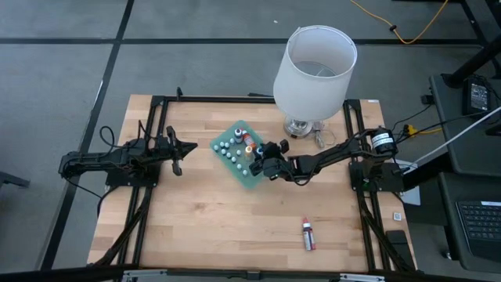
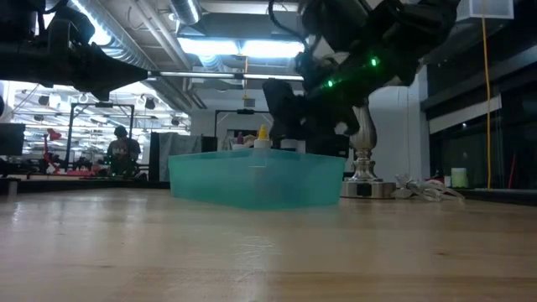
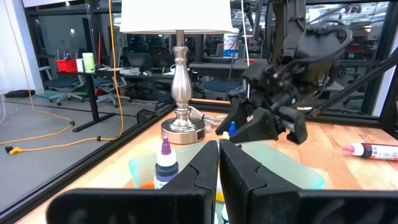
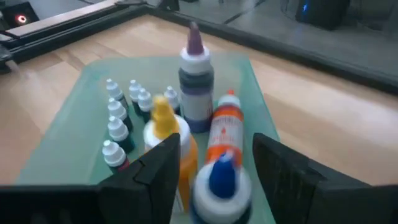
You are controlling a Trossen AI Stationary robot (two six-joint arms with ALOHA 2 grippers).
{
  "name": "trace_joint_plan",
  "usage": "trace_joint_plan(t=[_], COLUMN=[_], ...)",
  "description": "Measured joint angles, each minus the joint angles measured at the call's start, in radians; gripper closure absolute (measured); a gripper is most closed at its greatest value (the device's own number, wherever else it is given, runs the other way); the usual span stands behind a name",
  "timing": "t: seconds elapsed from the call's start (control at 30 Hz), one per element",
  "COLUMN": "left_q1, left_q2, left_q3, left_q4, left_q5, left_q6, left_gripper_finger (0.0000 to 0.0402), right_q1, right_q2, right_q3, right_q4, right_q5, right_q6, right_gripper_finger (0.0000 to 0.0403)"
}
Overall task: Pick & Place food coloring
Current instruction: Put the large blue food coloring bottle into the green bin, then put the large pink food coloring bottle into the green bin
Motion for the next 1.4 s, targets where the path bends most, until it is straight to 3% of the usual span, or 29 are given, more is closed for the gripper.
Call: trace_joint_plan(t=[0.37, 0.43, 0.6, 0.73, 0.9, 1.1, 1.4], left_q1=[0.000, 0.000, 0.000, 0.000, 0.000, 0.000, 0.000], left_q2=[0.001, 0.002, 0.002, 0.002, 0.002, 0.002, 0.002], left_q3=[0.000, 0.000, 0.000, 0.000, 0.000, 0.000, 0.000], left_q4=[0.000, 0.000, 0.000, 0.000, 0.000, 0.000, 0.000], left_q5=[0.000, 0.000, 0.000, 0.000, 0.000, 0.000, 0.000], left_q6=[0.000, 0.000, 0.000, 0.000, 0.000, 0.000, 0.000], left_gripper_finger=[0.0395, 0.0394, 0.0389, 0.0390, 0.0395, 0.0393, 0.0392], right_q1=[0.021, 0.038, 0.085, 0.113, 0.115, 0.115, 0.091], right_q2=[-0.118, -0.150, -0.233, -0.274, -0.281, -0.281, -0.279], right_q3=[0.030, 0.057, 0.172, 0.291, 0.432, 0.472, 0.459], right_q4=[-0.072, -0.152, -0.464, -0.775, -1.158, -1.402, -1.524], right_q5=[0.047, 0.050, 0.072, 0.041, -0.174, -0.507, -0.875], right_q6=[-0.160, -0.155, -0.017, 0.258, 0.604, 0.876, 0.967], right_gripper_finger=[0.0156, 0.0151, 0.0144, 0.0144, 0.0144, 0.0144, 0.0144])
